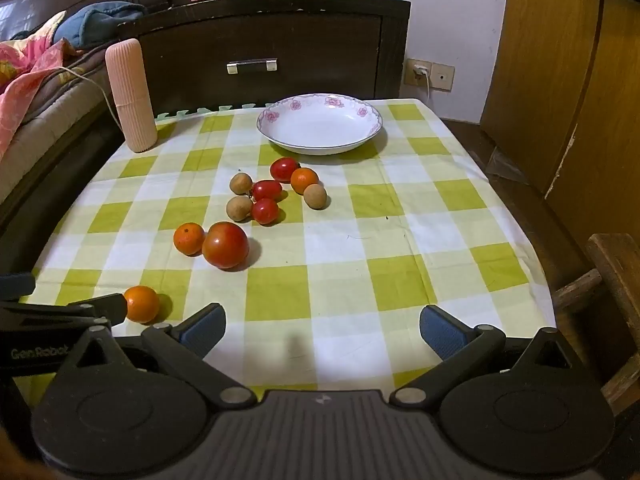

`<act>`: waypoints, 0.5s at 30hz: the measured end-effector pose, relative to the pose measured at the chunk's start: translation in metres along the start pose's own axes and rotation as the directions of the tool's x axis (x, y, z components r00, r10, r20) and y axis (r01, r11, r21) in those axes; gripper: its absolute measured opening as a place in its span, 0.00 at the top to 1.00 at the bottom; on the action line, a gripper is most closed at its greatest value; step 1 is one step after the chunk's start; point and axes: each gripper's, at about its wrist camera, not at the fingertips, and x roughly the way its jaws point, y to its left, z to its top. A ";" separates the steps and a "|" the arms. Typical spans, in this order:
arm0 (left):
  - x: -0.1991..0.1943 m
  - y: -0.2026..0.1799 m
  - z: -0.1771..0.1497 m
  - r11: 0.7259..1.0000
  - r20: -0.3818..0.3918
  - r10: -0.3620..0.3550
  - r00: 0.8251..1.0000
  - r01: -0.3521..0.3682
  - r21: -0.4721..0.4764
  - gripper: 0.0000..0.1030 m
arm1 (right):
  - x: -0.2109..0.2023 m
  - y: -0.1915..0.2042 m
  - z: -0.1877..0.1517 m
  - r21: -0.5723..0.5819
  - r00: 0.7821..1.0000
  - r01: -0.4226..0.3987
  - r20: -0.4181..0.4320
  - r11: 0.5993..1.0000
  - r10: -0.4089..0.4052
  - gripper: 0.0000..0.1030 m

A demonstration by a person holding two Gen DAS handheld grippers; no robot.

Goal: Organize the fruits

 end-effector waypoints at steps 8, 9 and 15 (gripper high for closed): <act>0.002 0.000 -0.002 1.000 0.003 0.002 1.000 -0.002 -0.004 0.00 | 0.002 0.001 -0.003 -0.007 1.000 0.002 -0.008 1.000 -0.002 0.01; 0.002 0.000 -0.002 1.000 0.003 0.001 1.000 -0.001 -0.005 0.00 | 0.002 0.001 -0.003 -0.007 1.000 0.002 -0.008 1.000 -0.002 0.01; 0.005 0.002 -0.011 1.000 -0.004 -0.006 1.000 0.006 -0.010 0.00 | 0.004 0.001 -0.004 -0.011 1.000 0.004 -0.014 1.000 -0.004 0.01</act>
